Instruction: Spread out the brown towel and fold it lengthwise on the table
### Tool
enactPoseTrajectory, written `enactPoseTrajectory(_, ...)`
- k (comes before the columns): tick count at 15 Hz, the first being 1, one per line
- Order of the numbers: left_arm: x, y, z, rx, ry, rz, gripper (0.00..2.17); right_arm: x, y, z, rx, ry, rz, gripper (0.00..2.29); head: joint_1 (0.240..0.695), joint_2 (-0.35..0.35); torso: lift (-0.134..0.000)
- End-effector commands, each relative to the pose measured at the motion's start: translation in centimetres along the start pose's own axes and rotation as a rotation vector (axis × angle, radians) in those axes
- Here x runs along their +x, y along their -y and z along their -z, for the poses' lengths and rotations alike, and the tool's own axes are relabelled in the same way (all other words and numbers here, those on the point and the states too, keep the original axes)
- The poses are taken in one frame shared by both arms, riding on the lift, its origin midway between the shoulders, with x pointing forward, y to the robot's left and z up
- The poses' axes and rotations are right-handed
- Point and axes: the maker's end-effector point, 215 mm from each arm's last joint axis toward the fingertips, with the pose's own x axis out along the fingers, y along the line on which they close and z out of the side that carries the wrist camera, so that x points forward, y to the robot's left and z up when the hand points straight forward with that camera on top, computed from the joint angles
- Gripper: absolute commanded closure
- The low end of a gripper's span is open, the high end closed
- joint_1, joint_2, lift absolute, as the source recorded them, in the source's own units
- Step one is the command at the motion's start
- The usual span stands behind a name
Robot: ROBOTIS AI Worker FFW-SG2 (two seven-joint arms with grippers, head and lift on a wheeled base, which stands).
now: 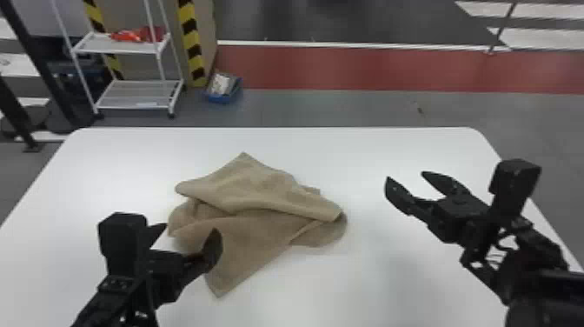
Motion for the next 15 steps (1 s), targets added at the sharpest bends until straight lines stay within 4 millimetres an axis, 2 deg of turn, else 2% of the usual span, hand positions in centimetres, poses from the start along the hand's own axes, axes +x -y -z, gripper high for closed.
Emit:
enactPoseTrajectory(1, -0.3, 1.3, 2.5, 0.005, -0.077, 0.026, 0.04, 2.4, -2.1, -2.5, 0.076, 0.005, -0.089, 0.19, 0.695, -0.032, -0.124)
enactPoseTrajectory(4, -1.7, 3.1, 4.9, 0.017, -0.174, 0.072, 0.04, 4.2, -4.1, -4.7, 0.104, -0.013, -0.148, 0.21, 0.695, -0.011, -0.124)
enactPoseTrajectory(5, -2.3, 3.6, 5.3, 0.019, -0.183, 0.084, 0.04, 5.6, -5.0, -5.3, 0.092, -0.017, -0.163, 0.21, 0.695, -0.008, -0.124)
enactPoseTrajectory(6, -2.4, 4.0, 5.6, 0.020, -0.189, 0.098, 0.04, 6.6, -5.9, -5.0, 0.101, -0.044, -0.181, 0.21, 0.695, -0.005, -0.124)
enactPoseTrajectory(11, -1.8, 5.2, 5.8, 0.026, -0.189, 0.125, 0.10, 9.8, -14.0, -5.4, 0.095, -0.191, -0.329, 0.25, 0.695, 0.050, -0.124)
enactPoseTrajectory(13, -1.6, 5.7, 6.3, 0.035, -0.199, 0.133, 0.21, 10.7, -15.6, -3.8, 0.047, -0.244, -0.337, 0.29, 0.695, 0.093, -0.124)
enactPoseTrajectory(15, -1.5, 5.9, 6.3, 0.033, -0.198, 0.147, 0.31, 11.7, -15.6, -1.4, 0.029, -0.295, -0.327, 0.29, 0.695, 0.109, -0.124)
